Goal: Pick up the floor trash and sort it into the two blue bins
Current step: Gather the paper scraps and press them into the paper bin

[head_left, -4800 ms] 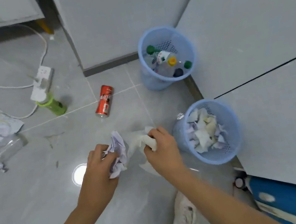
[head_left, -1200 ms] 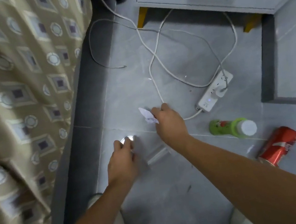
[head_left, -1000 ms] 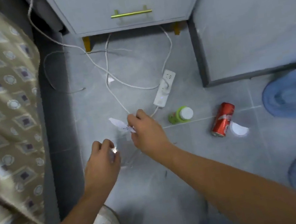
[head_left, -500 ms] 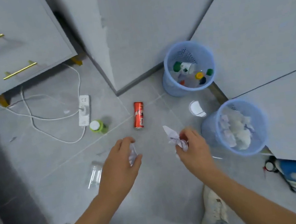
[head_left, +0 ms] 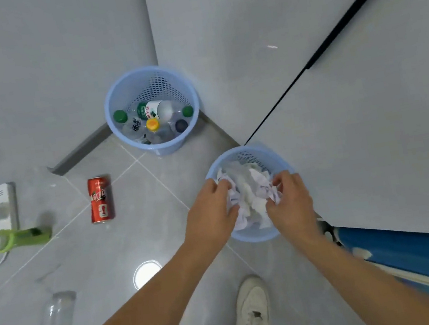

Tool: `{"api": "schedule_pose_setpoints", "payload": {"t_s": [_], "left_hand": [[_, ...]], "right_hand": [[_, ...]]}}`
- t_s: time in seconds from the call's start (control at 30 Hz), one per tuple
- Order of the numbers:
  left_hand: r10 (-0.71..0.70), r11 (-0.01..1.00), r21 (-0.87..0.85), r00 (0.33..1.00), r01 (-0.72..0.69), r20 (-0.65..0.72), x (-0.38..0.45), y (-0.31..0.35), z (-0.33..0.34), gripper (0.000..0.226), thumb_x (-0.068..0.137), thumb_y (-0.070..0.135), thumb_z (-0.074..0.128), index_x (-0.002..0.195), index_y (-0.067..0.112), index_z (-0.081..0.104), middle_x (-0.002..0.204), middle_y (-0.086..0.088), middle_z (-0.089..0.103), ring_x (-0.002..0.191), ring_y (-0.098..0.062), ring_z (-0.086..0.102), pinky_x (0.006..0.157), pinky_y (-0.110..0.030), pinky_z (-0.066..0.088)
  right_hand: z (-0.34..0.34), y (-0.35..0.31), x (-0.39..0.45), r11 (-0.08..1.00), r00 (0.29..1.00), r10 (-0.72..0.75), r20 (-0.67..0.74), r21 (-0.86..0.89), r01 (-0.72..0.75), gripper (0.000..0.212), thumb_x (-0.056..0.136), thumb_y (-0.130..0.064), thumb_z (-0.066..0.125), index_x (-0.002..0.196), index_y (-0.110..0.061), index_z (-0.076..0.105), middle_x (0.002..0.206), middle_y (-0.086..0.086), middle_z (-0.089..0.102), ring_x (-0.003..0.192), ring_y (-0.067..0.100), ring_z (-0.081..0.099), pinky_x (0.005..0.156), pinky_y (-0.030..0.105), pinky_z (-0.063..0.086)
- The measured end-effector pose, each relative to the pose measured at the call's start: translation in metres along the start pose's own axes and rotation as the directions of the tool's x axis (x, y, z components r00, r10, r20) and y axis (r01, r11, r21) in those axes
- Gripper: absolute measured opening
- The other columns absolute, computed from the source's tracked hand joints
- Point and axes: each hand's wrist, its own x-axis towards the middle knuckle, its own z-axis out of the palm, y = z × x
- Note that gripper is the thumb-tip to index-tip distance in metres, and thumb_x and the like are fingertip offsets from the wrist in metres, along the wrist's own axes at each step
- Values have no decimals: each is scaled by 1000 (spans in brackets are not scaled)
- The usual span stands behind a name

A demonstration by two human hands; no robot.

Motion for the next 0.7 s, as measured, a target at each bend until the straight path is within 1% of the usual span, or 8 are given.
{"api": "schedule_pose_setpoints", "payload": {"t_s": [0.13, 0.23, 0.3, 0.4, 0.47, 0.53, 0.6, 0.7], "left_hand": [[-76, 992, 99, 997, 74, 14, 44, -3, 44, 35, 89, 37, 70, 114, 21, 51, 112, -3, 49, 94, -27, 60, 76, -44, 55], [-157, 981, 133, 983, 144, 94, 60, -7, 58, 61, 82, 49, 76, 130, 23, 47, 122, -5, 47, 103, -28, 57, 81, -44, 56], [-172, 976, 151, 983, 160, 70, 56, -8, 54, 72, 80, 53, 76, 137, 26, 42, 126, -5, 45, 106, -27, 55, 80, -43, 56], [-148, 984, 95, 989, 149, -23, 20, -19, 28, 57, 86, 51, 69, 133, 28, 44, 118, -2, 46, 103, -23, 54, 74, -38, 56], [-145, 988, 37, 988, 147, -48, -17, -39, 5, 49, 92, 47, 64, 133, 26, 46, 117, -2, 47, 103, -21, 53, 70, -35, 51], [-188, 981, 21, 979, 190, -73, -59, -68, -19, 46, 96, 46, 59, 135, 26, 46, 120, 0, 48, 104, -18, 53, 68, -32, 48], [-273, 961, 26, 959, 275, -72, -104, -102, -42, 42, 98, 45, 55, 135, 25, 47, 120, 2, 49, 103, -15, 54, 67, -28, 43], [-408, 912, 31, 912, 409, -44, -174, -154, -73, 36, 98, 44, 51, 130, 26, 49, 118, 5, 49, 103, -15, 55, 68, -29, 44]], "right_hand": [[26, 24, 38, 996, 997, -69, 36, -61, 71, 30, 77, 3, 66, 97, -14, 51, 102, 2, 47, 70, 26, 52, 52, 26, 28], [39, 26, 56, 993, 995, -65, 73, -92, 72, 31, 79, 1, 69, 103, -12, 53, 109, 7, 47, 75, 28, 54, 58, 27, 28], [42, 25, 59, 989, 994, -47, 102, -131, 61, 39, 78, -7, 74, 109, -12, 53, 115, 11, 45, 80, 31, 56, 67, 29, 35], [37, 9, 43, 967, 989, -126, 72, -213, 139, 52, 75, -15, 76, 120, -14, 52, 119, 13, 41, 100, 36, 53, 74, 39, 49], [32, -9, 24, 961, 982, -186, 35, -203, 189, 61, 73, -11, 76, 128, -14, 51, 122, 14, 40, 109, 37, 48, 80, 47, 52], [35, -35, 0, 955, 971, -238, 23, -174, 238, 63, 72, -5, 75, 130, -12, 51, 125, 17, 43, 109, 40, 50, 84, 50, 52], [52, -67, -28, 941, 952, -294, 83, -151, 303, 61, 70, 0, 74, 126, -9, 52, 124, 19, 45, 106, 42, 51, 85, 51, 50], [93, -119, -75, 910, 901, -366, 232, -115, 399, 52, 69, 5, 73, 117, -7, 56, 114, 15, 49, 97, 33, 51, 80, 40, 45]]}}
